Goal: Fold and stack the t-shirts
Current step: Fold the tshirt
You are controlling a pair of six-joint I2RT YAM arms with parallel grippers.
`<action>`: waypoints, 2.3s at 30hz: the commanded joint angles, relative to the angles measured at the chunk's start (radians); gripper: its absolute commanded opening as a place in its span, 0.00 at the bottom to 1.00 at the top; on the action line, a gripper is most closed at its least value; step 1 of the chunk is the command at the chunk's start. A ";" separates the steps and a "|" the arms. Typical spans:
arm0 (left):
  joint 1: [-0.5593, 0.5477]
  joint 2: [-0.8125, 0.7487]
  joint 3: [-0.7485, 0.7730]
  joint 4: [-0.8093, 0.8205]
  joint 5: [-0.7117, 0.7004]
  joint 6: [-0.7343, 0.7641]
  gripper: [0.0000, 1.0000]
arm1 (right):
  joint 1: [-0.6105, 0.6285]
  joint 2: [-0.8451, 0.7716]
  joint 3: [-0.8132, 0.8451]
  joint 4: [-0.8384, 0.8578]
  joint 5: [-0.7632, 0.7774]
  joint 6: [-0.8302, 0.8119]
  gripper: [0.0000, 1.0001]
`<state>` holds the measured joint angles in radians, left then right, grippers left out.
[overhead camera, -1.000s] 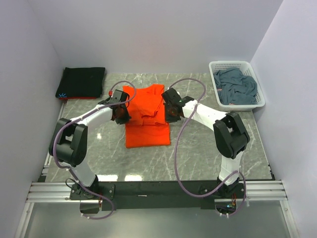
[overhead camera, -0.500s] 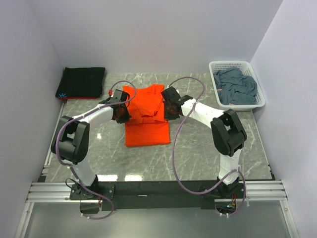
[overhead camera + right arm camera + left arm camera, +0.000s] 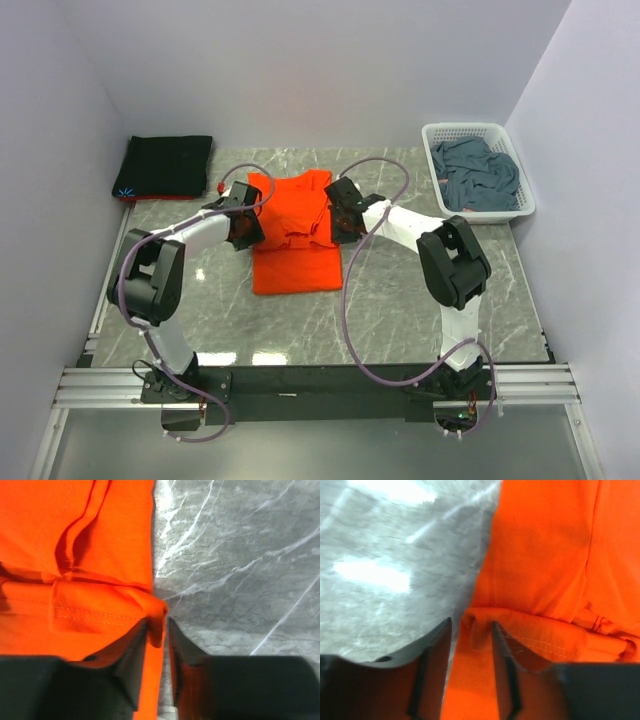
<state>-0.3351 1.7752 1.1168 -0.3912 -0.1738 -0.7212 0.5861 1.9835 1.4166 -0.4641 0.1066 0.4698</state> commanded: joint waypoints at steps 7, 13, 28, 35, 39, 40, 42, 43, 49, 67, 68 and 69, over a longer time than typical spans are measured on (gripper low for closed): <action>-0.037 -0.305 -0.014 -0.090 -0.069 -0.076 0.73 | 0.004 -0.237 -0.067 0.090 -0.018 -0.017 0.41; -0.165 -0.393 -0.144 -0.029 0.045 -0.124 0.47 | 0.040 -0.276 -0.191 0.192 -0.104 0.026 0.22; -0.285 -0.185 -0.256 0.091 0.066 -0.126 0.15 | 0.107 -0.100 -0.216 0.360 -0.128 0.050 0.11; -0.285 -0.131 -0.302 0.066 0.114 -0.132 0.13 | 0.101 -0.032 -0.177 0.380 -0.108 0.018 0.11; -0.285 -0.138 -0.339 0.077 0.143 -0.132 0.13 | 0.086 0.001 -0.131 0.377 -0.055 -0.023 0.11; -0.285 -0.143 -0.344 0.077 0.148 -0.132 0.13 | 0.080 0.014 -0.111 0.361 -0.039 -0.033 0.11; -0.285 -0.154 -0.354 0.072 0.152 -0.129 0.13 | 0.054 0.059 -0.039 0.343 -0.028 -0.058 0.11; -0.285 -0.158 -0.357 0.071 0.154 -0.127 0.13 | 0.044 0.076 -0.013 0.326 -0.018 -0.071 0.11; -0.285 -0.192 -0.370 0.038 0.137 -0.119 0.13 | -0.025 0.127 0.211 0.271 0.013 -0.163 0.12; -0.259 -0.445 -0.239 -0.052 -0.045 -0.184 0.54 | 0.003 -0.396 -0.422 0.513 -0.430 0.036 0.15; -0.246 -0.450 -0.242 -0.051 -0.061 -0.199 0.54 | 0.011 -0.417 -0.471 0.515 -0.445 0.038 0.15; -0.219 -0.460 -0.250 -0.022 -0.061 -0.219 0.55 | 0.027 -0.457 -0.496 0.516 -0.449 0.044 0.15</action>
<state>-0.5991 1.3491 0.8463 -0.4278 -0.1616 -0.8867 0.5812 1.6344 0.9783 -0.0326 -0.2668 0.4698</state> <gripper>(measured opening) 0.543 0.151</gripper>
